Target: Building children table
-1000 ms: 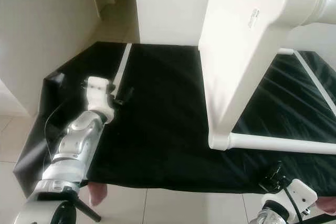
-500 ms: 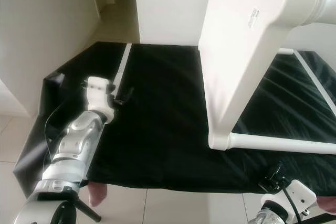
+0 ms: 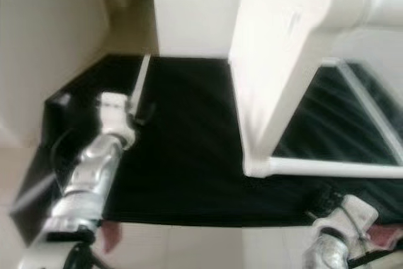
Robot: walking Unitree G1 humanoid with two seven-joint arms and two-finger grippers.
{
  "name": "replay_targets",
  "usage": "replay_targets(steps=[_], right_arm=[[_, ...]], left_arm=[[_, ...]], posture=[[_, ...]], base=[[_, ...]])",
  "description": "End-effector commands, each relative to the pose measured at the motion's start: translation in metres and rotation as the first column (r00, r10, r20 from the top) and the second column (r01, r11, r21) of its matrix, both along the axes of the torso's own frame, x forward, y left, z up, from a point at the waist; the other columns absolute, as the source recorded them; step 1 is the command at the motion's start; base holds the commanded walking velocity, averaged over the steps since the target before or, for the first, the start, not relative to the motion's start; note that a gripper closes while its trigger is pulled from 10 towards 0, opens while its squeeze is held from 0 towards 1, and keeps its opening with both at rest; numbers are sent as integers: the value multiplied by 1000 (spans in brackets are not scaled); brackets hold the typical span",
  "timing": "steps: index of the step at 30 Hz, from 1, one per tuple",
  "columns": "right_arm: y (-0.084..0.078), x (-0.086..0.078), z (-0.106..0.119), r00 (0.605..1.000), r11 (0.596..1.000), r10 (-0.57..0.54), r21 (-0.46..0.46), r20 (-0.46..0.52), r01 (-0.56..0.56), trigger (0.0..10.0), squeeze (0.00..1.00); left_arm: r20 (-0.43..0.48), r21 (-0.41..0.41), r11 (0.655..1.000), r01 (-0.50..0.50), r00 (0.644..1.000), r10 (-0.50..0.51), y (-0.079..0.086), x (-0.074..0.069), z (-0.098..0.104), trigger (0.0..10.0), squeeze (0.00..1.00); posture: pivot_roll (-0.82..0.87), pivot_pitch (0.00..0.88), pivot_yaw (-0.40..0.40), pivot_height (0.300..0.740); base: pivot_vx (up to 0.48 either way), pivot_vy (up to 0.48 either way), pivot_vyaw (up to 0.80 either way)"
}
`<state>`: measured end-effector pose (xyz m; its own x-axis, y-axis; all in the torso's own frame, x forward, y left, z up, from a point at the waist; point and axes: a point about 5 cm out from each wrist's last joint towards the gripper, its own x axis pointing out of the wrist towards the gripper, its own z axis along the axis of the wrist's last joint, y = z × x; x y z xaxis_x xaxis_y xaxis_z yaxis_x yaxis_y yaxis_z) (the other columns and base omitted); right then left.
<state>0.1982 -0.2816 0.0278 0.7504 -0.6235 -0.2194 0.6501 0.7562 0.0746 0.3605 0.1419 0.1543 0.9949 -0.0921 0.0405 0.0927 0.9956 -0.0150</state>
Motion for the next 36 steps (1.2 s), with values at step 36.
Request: replay_targets(steps=[36], right_arm=[[60, 5, 131, 925, 876, 69, -467, 373, 123, 10000, 0]], left_arm=[[-8, 110, 978, 180, 984, -180, -31, -10, -5, 10000, 0]], posture=[[4, 0, 28, 740]], base=[[0, 0, 0]])
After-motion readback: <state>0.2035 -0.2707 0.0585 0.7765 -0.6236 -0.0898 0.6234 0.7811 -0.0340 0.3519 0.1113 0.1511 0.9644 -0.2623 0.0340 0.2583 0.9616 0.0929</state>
